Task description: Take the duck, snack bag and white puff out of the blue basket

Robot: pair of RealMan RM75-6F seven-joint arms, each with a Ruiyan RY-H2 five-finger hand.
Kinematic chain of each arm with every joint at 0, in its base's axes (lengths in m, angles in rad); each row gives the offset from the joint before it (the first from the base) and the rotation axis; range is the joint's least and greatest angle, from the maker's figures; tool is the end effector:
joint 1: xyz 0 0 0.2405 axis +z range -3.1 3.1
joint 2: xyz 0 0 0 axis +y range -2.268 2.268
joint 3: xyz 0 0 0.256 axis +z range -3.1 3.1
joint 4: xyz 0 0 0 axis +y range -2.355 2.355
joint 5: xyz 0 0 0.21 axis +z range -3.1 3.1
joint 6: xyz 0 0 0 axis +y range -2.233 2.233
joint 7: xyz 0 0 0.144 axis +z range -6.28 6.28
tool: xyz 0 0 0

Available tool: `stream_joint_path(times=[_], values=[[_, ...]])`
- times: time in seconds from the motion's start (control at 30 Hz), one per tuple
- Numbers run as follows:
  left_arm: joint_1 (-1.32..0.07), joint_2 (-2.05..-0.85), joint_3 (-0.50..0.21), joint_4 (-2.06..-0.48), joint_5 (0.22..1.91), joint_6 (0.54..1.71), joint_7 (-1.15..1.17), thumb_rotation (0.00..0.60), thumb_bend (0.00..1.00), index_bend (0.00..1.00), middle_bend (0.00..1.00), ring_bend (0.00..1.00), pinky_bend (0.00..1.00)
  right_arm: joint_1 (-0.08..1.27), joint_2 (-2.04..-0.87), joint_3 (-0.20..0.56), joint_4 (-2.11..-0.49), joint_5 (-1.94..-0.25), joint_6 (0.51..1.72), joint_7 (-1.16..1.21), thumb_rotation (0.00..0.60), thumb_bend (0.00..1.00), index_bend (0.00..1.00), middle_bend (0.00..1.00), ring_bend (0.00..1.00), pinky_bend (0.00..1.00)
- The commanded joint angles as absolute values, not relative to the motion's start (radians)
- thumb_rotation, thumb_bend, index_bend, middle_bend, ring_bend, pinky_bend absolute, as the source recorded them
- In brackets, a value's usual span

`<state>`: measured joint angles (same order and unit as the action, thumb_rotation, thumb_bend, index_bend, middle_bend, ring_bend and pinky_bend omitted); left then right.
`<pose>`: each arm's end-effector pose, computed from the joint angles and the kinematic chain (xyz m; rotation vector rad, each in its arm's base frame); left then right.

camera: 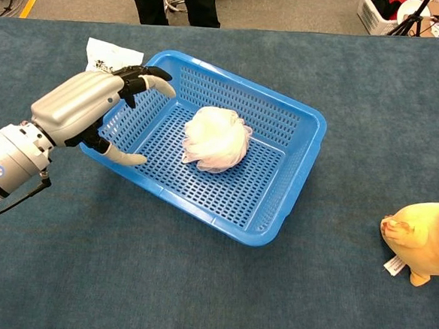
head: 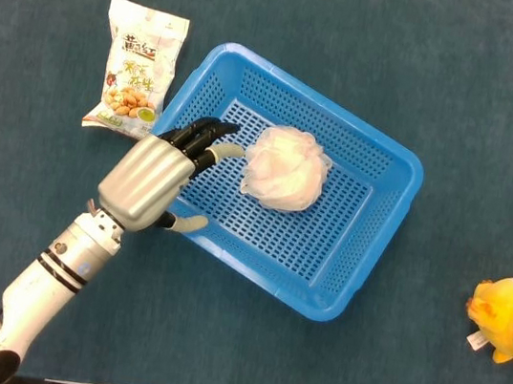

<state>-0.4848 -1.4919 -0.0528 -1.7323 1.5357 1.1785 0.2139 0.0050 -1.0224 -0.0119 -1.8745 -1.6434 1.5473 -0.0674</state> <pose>-0.1417 0.2404 0.0035 -1.8984 -0.9861 -1.2436 -0.2602 -0.1425 0.1630 1.4215 -0.9686 1.0049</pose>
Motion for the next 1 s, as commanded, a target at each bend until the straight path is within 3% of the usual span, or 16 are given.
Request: stream_joint_path(times=[0.03,1.0], values=[[-0.49,-1.499,-0.056,-1.728,1.528,1.172,0.219,0.6,0.02,0.22,0.13,0.12,0.36,0.003,-1.024,-0.013,-1.87,-1.642,1.548,-0.062,0.6,0.0,0.02,0.11,0.12,0.41],[-0.542,-1.589,-0.076,-1.67,1.481,1.128,0.25,0.6,0.02,0.22,0.13,0.12,0.36,-0.02,-1.035,-0.02,-1.837,-1.639,1.565,-0.024,0.6,0.0,0.02,0.11,0.12,0.41]])
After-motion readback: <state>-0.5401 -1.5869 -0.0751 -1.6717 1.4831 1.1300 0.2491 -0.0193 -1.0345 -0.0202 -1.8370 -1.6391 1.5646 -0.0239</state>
